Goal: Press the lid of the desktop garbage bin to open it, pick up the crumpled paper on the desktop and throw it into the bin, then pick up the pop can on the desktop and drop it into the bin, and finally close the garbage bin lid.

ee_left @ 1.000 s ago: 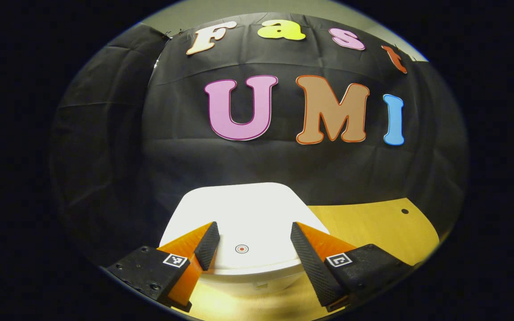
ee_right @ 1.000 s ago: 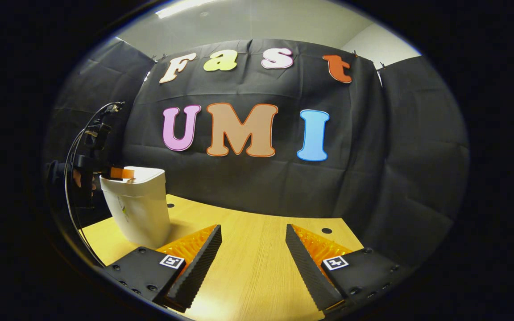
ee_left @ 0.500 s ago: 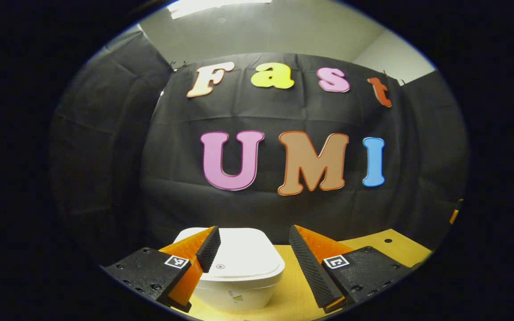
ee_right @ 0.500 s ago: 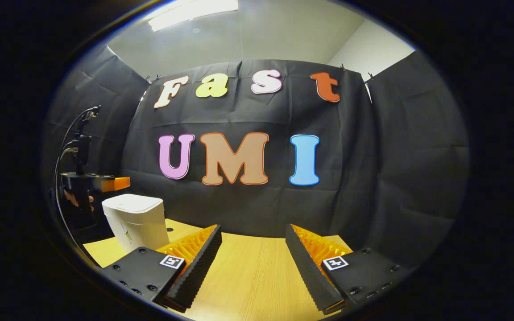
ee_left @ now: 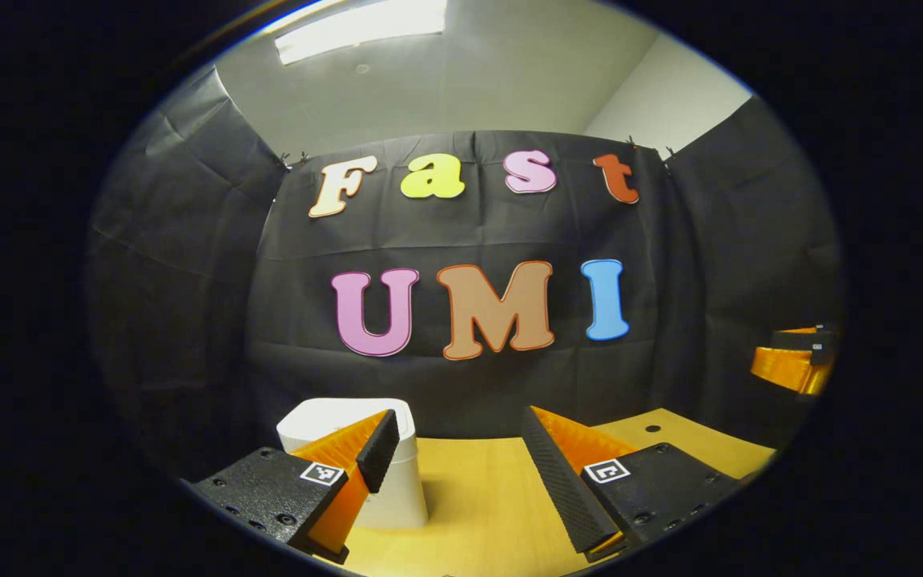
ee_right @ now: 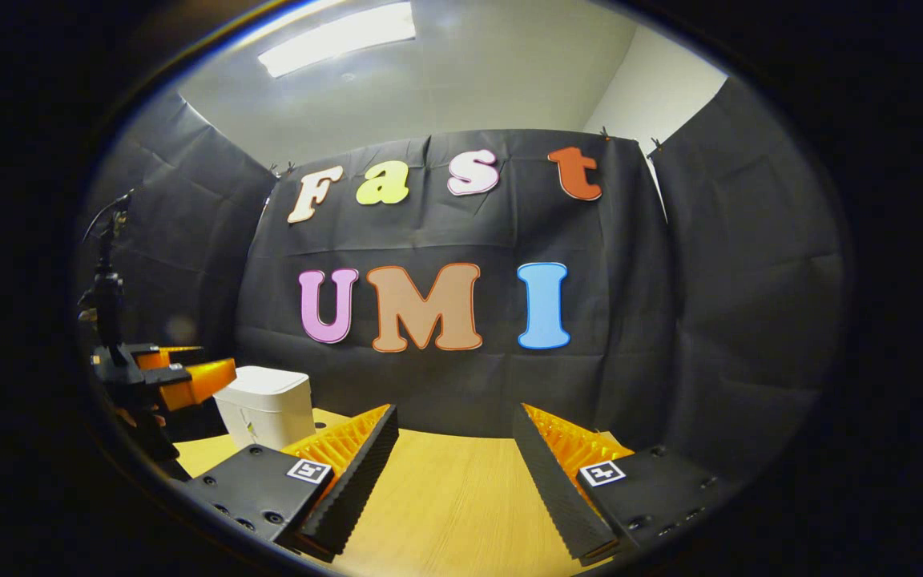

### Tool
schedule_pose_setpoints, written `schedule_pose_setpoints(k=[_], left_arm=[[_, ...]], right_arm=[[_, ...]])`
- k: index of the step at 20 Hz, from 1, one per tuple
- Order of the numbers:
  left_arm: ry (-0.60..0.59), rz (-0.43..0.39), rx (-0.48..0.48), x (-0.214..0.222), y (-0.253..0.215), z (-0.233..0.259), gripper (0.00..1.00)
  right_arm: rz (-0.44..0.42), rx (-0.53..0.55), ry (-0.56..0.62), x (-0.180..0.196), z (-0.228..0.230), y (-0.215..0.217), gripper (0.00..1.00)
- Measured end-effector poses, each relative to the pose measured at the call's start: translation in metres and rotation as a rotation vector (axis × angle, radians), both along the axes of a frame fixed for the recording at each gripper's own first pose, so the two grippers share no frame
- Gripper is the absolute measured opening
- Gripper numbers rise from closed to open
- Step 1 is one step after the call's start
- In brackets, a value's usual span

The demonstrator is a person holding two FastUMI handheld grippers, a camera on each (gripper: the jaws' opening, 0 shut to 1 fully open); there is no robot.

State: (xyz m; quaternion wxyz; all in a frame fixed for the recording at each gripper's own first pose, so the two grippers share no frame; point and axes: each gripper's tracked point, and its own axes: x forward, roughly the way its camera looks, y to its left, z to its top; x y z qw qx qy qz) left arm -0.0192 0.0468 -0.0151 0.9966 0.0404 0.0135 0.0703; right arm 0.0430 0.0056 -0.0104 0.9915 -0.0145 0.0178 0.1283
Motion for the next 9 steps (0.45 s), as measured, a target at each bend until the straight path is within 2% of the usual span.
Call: schedule_pose_setpoints(k=[1, 9], left_arm=[[0.012, -0.013, -0.012, -0.006, -0.006, -0.007, 0.94], [0.023, -0.076, -0.105, -0.021, -0.018, -0.014, 0.93]], right_arm=[[-0.013, 0.003, 0.002, -0.003, -0.002, 0.0, 0.96], [-0.109, 0.025, 0.012, -0.025, -0.007, 0.005, 0.96]])
